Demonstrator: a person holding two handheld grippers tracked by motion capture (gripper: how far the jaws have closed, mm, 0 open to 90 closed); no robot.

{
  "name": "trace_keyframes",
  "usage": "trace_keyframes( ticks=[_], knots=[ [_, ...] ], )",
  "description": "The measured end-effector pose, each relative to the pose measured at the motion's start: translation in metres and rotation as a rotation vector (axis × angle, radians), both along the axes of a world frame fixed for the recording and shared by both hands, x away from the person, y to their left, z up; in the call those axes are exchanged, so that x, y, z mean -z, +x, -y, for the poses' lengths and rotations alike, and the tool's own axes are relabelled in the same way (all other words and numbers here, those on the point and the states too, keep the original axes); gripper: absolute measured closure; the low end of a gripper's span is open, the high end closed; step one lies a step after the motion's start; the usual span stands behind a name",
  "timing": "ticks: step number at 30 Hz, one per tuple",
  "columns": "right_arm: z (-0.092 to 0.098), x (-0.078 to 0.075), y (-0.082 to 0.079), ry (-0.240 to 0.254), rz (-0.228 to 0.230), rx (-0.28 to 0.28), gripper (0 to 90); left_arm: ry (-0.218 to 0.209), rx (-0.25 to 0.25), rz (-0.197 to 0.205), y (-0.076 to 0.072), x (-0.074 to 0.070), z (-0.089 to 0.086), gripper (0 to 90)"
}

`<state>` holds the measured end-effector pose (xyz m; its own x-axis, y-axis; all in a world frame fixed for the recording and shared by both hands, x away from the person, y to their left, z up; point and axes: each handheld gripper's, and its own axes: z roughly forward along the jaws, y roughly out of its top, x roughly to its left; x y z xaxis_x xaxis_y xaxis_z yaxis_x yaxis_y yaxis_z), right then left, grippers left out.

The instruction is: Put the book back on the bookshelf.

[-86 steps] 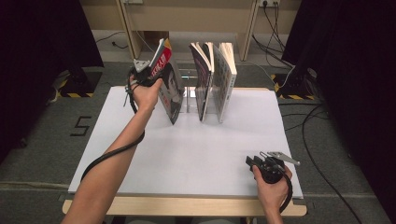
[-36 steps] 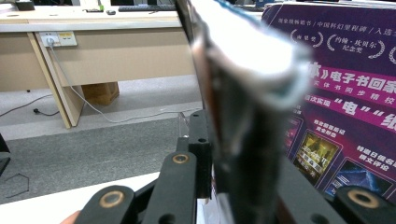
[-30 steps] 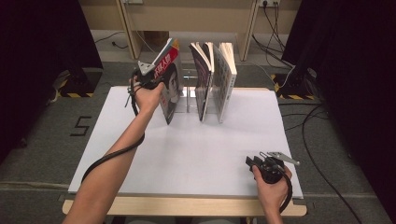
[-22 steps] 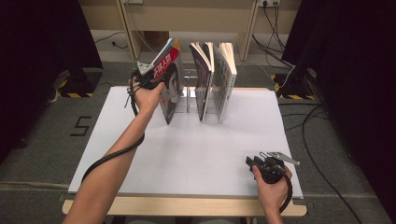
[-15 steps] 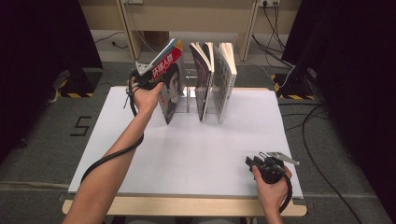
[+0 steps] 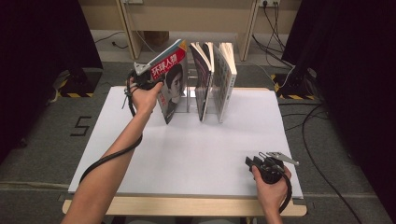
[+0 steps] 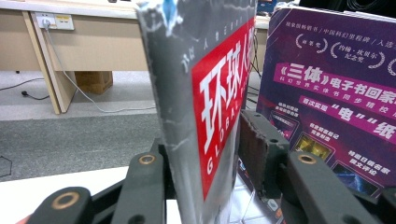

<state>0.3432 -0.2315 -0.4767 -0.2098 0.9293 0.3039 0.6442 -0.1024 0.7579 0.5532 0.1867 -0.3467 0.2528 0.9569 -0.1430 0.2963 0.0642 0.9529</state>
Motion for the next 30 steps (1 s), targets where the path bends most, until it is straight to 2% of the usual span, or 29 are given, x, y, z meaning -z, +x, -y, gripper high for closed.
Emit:
trace_keyframes(
  ticks=[23, 29, 30],
  knots=[
    [-0.0016, -0.0001, -0.0004, 0.000, -0.002, -0.002, 60.1, -0.037, -0.006, -0.031, -0.0062, 0.0015, -0.0066, 54.8],
    [-0.0018, 0.0001, -0.0002, 0.000, -0.003, -0.003, 59.9, -0.058, 0.003, -0.041, -0.0078, 0.0023, -0.0077, 53.9],
    [-0.0020, 0.0000, -0.0004, 0.001, -0.004, 0.000, 59.9, -0.081, 0.011, -0.047, -0.0081, 0.0025, -0.0082, 53.9]
  ],
)
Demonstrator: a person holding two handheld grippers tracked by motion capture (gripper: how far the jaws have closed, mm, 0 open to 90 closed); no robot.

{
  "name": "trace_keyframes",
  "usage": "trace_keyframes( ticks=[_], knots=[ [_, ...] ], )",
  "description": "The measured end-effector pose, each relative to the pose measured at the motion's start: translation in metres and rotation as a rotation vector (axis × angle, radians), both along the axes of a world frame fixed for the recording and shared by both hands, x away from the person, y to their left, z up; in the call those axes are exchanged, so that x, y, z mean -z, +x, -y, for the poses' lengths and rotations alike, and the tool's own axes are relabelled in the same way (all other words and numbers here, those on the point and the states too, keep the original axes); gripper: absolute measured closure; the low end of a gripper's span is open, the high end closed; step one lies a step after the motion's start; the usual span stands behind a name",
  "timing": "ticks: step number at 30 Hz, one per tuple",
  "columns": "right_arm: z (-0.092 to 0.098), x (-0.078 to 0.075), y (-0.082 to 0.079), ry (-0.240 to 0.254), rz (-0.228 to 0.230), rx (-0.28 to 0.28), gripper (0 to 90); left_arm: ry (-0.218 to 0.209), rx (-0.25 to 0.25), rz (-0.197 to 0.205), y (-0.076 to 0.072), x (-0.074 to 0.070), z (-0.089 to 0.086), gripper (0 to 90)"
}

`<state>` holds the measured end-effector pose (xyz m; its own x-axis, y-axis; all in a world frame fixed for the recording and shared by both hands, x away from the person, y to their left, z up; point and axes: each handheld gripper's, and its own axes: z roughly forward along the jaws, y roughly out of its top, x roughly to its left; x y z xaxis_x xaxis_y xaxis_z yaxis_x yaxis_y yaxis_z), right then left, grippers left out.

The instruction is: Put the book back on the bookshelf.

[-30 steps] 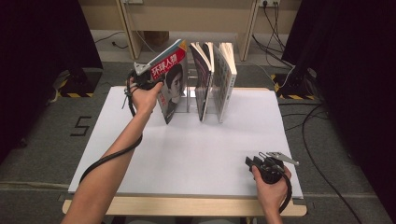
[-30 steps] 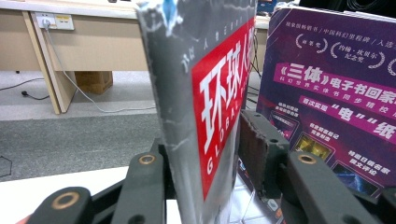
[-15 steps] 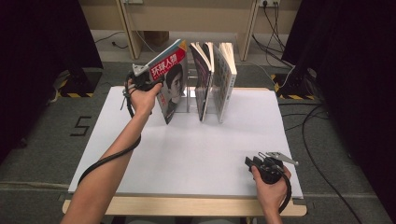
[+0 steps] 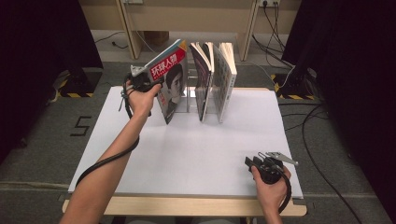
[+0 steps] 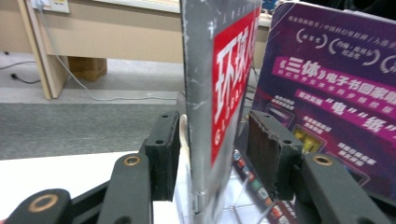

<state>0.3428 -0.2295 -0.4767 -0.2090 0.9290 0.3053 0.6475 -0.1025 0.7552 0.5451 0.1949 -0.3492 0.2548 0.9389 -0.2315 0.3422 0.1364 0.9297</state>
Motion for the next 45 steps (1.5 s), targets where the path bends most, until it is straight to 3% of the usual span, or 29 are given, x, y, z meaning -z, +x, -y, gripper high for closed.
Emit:
trace_keyframes(
  ticks=[1, 5, 22, 45],
  knots=[
    [0.000, 0.000, 0.000, 0.001, 0.000, 0.001, 59.9, -0.019, 0.001, -0.006, 0.000, 0.000, 0.000, 53.5],
    [0.000, 0.000, 0.000, -0.002, 0.002, -0.002, 59.8, -0.027, -0.007, -0.003, -0.002, -0.001, -0.002, 51.7],
    [-0.001, 0.001, 0.000, -0.006, 0.000, 0.000, 58.9, 0.002, 0.015, -0.024, -0.012, -0.003, -0.009, 49.9],
    [-0.001, 0.001, 0.000, -0.012, 0.007, 0.003, 56.9, -0.016, 0.045, -0.063, -0.027, -0.001, -0.019, 47.3]
  ],
)
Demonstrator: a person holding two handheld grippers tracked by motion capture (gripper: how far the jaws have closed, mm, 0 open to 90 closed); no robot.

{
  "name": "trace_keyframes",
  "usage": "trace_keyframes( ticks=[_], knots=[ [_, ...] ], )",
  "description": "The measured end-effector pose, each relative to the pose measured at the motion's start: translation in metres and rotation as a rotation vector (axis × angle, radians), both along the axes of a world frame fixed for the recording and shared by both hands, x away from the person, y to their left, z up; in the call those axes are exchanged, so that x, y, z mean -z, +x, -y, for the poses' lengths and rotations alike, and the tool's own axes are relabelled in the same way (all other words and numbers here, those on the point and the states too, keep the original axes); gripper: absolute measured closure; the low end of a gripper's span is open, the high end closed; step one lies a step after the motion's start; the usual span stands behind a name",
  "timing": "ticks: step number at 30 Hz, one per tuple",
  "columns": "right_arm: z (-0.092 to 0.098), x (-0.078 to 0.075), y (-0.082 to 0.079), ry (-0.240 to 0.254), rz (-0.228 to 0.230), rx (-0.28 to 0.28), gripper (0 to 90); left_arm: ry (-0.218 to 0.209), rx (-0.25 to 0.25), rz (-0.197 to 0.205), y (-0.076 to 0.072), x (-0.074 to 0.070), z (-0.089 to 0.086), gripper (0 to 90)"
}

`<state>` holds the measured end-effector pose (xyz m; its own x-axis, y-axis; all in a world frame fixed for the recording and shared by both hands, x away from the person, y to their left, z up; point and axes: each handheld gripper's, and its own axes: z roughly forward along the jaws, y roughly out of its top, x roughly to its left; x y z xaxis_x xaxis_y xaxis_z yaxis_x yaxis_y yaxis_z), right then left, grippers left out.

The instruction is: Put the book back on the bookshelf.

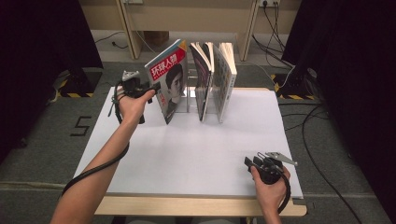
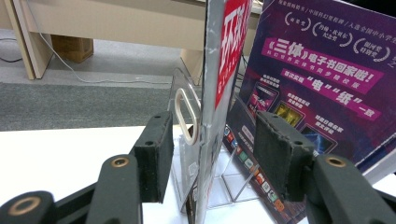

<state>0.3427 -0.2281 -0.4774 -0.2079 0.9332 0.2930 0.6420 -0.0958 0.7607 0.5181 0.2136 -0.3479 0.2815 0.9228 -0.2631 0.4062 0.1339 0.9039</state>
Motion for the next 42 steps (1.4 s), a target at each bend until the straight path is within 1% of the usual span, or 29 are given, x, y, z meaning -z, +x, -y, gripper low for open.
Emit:
trace_keyframes(
  ticks=[2, 5, 11, 14, 15, 16, 19, 22, 25, 27, 28, 29, 35, 36, 37, 42],
  knots=[
    [0.000, 0.000, 0.000, 0.000, 0.001, -0.001, 56.9, -0.005, 0.004, -0.005, -0.002, 0.001, -0.001, 47.2],
    [0.000, 0.000, 0.000, -0.001, 0.005, -0.002, 56.9, 0.001, 0.011, -0.010, -0.006, 0.001, -0.003, 46.9],
    [0.000, 0.000, 0.000, -0.003, 0.008, 0.002, 56.9, -0.003, 0.025, -0.028, -0.013, 0.001, -0.008, 46.4],
    [0.000, 0.000, 0.000, -0.002, 0.003, -0.001, 56.8, 0.007, 0.027, -0.035, -0.016, 0.003, -0.010, 46.1],
    [0.000, 0.000, 0.000, -0.007, 0.003, 0.000, 56.8, 0.006, 0.030, -0.040, -0.017, 0.004, -0.011, 46.0],
    [-0.001, 0.000, 0.000, 0.000, 0.002, -0.001, 56.8, 0.007, 0.031, -0.044, -0.018, 0.005, -0.012, 46.0],
    [-0.001, -0.001, -0.001, 0.002, -0.004, 0.002, 56.7, 0.002, 0.033, -0.052, -0.021, 0.009, -0.016, 45.8],
    [-0.001, 0.000, 0.000, -0.002, 0.003, 0.000, 56.7, 0.004, 0.039, -0.061, -0.025, 0.012, -0.019, 45.7],
    [-0.001, 0.000, 0.000, -0.004, 0.004, -0.002, 56.6, -0.008, 0.043, -0.074, -0.028, 0.016, -0.022, 45.5],
    [-0.001, 0.000, 0.000, -0.007, 0.004, -0.003, 56.6, -0.027, 0.052, -0.086, -0.031, 0.018, -0.024, 45.4],
    [-0.001, 0.000, 0.000, -0.008, 0.005, -0.003, 56.7, -0.033, 0.057, -0.087, -0.032, 0.018, -0.025, 45.2],
    [-0.001, 0.000, 0.000, -0.007, 0.006, -0.004, 56.7, -0.026, 0.058, -0.084, -0.034, 0.019, -0.026, 45.2],
    [-0.002, 0.001, 0.000, -0.016, 0.006, -0.004, 56.5, -0.020, 0.066, -0.085, -0.042, 0.022, -0.029, 45.0],
    [-0.003, 0.000, 0.000, -0.001, -0.002, 0.005, 56.5, -0.020, 0.069, -0.082, -0.043, 0.022, -0.029, 44.9],
    [-0.002, 0.000, 0.000, -0.010, 0.006, -0.001, 56.4, -0.013, 0.069, -0.081, -0.045, 0.023, -0.029, 44.9],
    [-0.002, 0.001, 0.000, -0.015, 0.008, -0.004, 56.4, -0.009, 0.073, -0.084, -0.053, 0.029, -0.031, 45.0]
  ],
)
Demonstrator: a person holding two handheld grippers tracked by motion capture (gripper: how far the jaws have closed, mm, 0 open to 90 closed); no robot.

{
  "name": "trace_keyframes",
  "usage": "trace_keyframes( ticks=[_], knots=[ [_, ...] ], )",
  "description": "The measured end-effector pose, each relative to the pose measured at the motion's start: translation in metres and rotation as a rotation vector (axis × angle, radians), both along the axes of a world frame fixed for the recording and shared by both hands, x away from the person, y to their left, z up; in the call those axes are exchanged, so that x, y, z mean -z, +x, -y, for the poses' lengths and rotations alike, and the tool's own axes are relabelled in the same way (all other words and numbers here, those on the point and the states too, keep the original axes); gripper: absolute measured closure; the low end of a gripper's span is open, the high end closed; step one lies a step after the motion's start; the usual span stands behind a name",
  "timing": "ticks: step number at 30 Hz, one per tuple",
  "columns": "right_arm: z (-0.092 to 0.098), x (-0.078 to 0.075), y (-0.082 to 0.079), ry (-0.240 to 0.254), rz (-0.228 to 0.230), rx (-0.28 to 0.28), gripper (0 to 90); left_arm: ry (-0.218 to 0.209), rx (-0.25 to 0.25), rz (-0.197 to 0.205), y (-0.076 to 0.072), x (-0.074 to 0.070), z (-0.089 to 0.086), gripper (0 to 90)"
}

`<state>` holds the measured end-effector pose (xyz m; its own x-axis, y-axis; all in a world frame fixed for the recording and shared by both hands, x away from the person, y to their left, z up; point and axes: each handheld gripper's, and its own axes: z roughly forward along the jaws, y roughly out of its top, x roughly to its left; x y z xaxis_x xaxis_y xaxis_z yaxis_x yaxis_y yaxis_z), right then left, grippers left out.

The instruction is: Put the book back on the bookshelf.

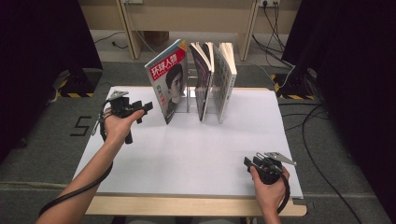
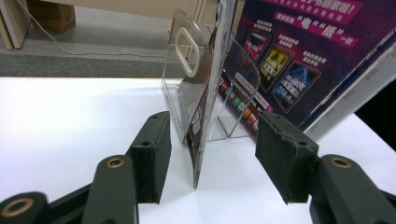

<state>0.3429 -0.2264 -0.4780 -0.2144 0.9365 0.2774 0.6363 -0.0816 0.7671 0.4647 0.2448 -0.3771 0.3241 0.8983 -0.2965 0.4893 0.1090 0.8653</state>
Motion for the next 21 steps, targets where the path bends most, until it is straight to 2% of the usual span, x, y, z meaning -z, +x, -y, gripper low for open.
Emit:
trace_keyframes(
  ticks=[21],
  knots=[
    [-0.001, -0.002, -0.002, -0.003, 0.002, 0.007, 56.3, 0.002, 0.014, -0.008, -0.040, 0.024, -0.016, 45.0]
  ],
)
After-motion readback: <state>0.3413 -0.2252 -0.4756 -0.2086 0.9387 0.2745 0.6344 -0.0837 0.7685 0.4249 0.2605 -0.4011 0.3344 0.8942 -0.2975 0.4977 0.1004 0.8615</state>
